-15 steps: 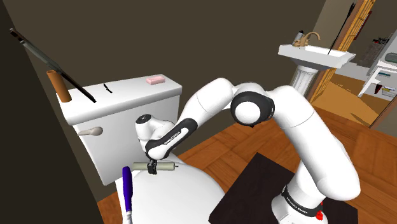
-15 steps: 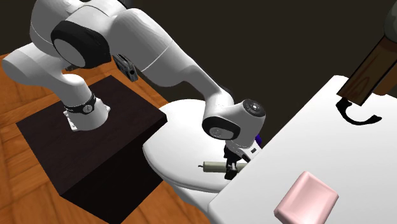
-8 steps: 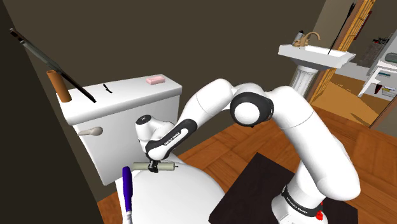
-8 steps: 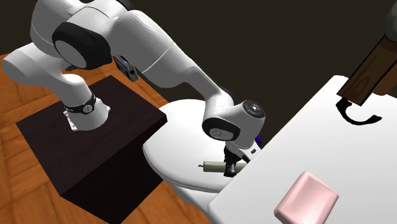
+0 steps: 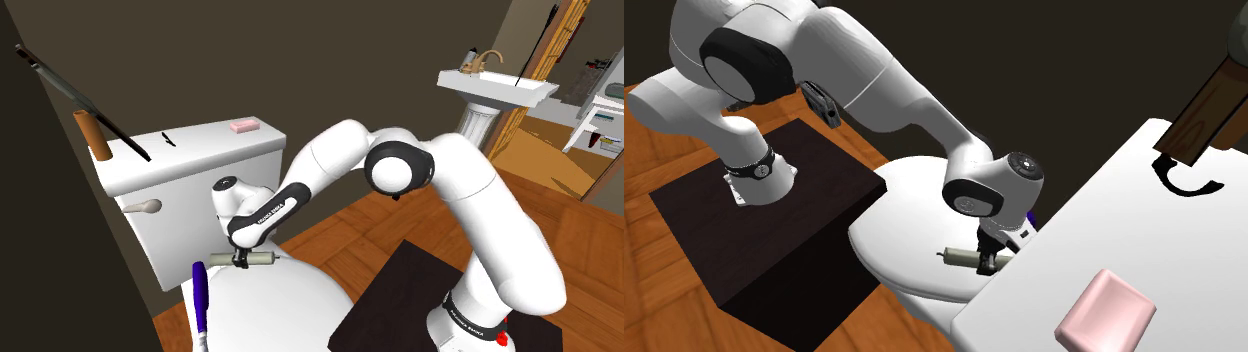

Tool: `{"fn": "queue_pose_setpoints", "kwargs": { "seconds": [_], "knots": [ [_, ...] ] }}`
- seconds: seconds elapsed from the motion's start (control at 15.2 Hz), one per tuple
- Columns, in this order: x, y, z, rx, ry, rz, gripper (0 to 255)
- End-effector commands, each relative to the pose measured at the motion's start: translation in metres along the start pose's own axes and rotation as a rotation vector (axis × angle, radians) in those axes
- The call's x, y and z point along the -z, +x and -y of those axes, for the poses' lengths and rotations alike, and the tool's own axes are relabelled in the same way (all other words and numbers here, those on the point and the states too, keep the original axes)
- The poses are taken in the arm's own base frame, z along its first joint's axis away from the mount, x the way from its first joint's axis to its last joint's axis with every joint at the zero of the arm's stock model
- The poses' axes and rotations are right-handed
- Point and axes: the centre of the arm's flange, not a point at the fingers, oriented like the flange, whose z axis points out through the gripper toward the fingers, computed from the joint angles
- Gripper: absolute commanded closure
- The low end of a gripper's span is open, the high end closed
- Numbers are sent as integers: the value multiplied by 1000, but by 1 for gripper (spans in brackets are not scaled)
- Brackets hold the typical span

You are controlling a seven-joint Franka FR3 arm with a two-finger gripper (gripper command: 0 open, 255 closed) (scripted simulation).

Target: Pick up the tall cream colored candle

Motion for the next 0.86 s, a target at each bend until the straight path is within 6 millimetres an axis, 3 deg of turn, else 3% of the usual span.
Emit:
{"fn": "queue_pose_setpoints", "kwargs": {
  "seconds": [0.0,0.66,0.79],
  "knots": [
    [11,-2,-1,-1,0,0,255],
    [63,-8,-4,-1,0,0,255],
    [64,-8,-4,-1,0,0,255]
  ]
}}
